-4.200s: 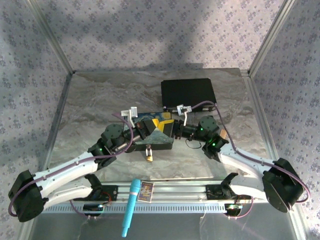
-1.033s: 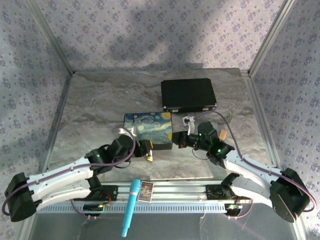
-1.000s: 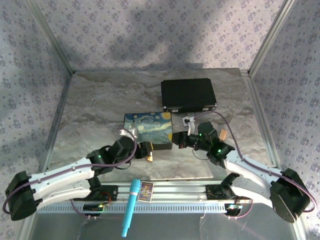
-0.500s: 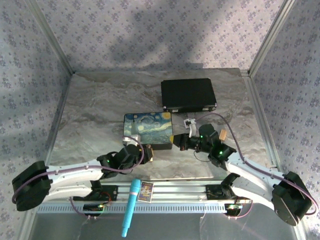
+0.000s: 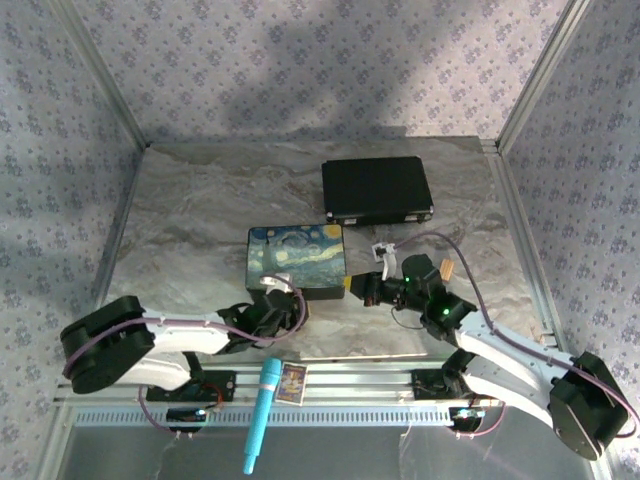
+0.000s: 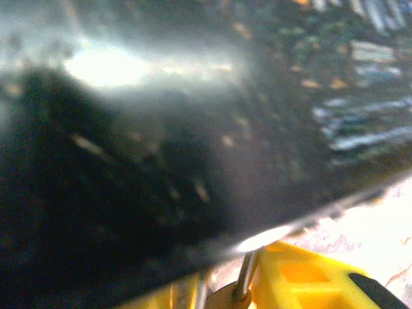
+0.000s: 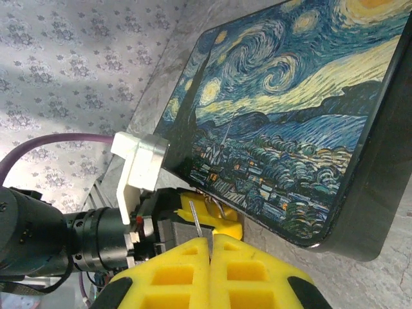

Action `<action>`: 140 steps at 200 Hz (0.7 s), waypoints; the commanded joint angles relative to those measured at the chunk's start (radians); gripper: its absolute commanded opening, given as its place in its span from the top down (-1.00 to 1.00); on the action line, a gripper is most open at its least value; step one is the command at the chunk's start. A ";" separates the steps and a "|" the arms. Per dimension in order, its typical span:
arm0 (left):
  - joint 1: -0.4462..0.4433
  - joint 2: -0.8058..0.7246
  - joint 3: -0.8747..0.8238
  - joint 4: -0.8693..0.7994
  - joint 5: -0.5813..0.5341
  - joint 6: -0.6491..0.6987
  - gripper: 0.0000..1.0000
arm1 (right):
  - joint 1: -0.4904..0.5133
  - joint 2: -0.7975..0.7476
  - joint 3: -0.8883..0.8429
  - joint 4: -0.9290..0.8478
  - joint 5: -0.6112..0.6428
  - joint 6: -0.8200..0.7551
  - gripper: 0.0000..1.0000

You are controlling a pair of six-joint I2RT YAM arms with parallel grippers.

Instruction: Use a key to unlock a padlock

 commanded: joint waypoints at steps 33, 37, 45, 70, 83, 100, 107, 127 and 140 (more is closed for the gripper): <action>-0.035 0.043 0.076 -0.009 -0.026 -0.075 0.84 | -0.007 -0.005 -0.025 0.006 0.014 -0.001 1.00; -0.035 0.044 0.080 -0.020 -0.036 -0.089 0.88 | -0.009 -0.005 -0.024 0.004 0.014 -0.001 1.00; -0.035 0.048 0.085 -0.028 -0.051 -0.120 0.94 | -0.011 -0.004 -0.024 0.005 0.014 0.004 1.00; -0.035 0.077 0.106 -0.040 -0.102 -0.220 1.00 | -0.036 0.018 -0.029 0.029 -0.016 0.038 1.00; -0.035 0.094 0.116 -0.039 -0.133 -0.280 1.00 | -0.058 0.037 -0.035 0.060 -0.049 0.061 1.00; -0.034 0.114 0.138 -0.026 -0.167 -0.316 1.00 | -0.090 0.066 -0.036 0.084 -0.094 0.089 1.00; -0.034 0.120 0.153 -0.032 -0.182 -0.318 1.00 | -0.102 0.079 -0.030 0.078 -0.111 0.099 1.00; -0.018 0.121 0.185 -0.069 -0.217 -0.320 0.96 | -0.108 0.112 -0.011 0.054 -0.135 0.105 1.00; 0.015 0.105 0.195 -0.115 -0.220 -0.349 0.92 | -0.101 0.132 0.001 0.026 -0.127 0.124 1.00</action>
